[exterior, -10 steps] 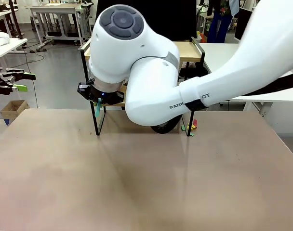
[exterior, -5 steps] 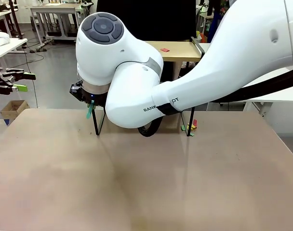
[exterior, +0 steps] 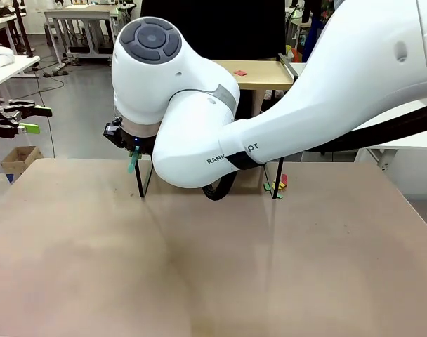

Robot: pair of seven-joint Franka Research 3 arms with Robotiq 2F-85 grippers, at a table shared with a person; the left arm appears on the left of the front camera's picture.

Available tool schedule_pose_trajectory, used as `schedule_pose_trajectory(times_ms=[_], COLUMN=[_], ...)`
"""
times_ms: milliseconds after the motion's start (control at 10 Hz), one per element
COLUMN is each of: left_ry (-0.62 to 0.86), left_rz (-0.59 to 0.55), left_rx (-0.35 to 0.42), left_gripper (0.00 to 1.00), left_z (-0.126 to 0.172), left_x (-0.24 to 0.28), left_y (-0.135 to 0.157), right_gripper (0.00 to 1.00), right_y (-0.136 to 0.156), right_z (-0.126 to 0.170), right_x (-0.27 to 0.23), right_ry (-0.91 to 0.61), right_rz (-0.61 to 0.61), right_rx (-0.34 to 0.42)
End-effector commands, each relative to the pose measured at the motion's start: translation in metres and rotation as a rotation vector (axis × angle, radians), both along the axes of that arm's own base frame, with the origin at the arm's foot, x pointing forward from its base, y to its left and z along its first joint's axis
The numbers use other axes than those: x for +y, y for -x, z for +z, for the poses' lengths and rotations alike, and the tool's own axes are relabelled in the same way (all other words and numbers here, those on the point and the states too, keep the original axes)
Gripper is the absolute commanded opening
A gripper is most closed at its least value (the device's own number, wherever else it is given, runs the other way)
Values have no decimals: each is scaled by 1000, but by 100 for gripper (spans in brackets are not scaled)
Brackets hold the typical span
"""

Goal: Clean the shelf.
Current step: Clean the specific section of the Shelf indicated by the human with the Duster.

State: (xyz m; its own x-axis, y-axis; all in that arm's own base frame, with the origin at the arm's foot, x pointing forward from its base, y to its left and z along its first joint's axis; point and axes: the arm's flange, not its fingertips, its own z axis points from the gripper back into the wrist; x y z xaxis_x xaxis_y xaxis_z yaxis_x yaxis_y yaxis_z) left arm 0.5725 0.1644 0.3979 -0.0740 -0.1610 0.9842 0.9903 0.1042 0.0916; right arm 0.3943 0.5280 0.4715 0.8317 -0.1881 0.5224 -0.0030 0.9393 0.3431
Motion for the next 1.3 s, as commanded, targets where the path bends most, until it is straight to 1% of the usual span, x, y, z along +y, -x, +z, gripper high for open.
schedule_pose_trajectory(times_ms=[0,300,600,1200], left_ry=[-1,-1,-1,-1], left_rz=[0,0,0,0], left_rx=[-2,-2,-2,-2], left_gripper=[100,100,100,100], left_z=[2,2,2,2], left_x=[0,0,0,0], left_y=[2,2,2,2], right_gripper=[13,13,13,13], right_y=[0,-3,0,14], right_z=[8,11,11,19], right_x=[-20,-43,-72,-154], right_ry=[2,13,39,145], right_rz=[-28,-67,-105,-172], right_rx=[10,24,35,67])
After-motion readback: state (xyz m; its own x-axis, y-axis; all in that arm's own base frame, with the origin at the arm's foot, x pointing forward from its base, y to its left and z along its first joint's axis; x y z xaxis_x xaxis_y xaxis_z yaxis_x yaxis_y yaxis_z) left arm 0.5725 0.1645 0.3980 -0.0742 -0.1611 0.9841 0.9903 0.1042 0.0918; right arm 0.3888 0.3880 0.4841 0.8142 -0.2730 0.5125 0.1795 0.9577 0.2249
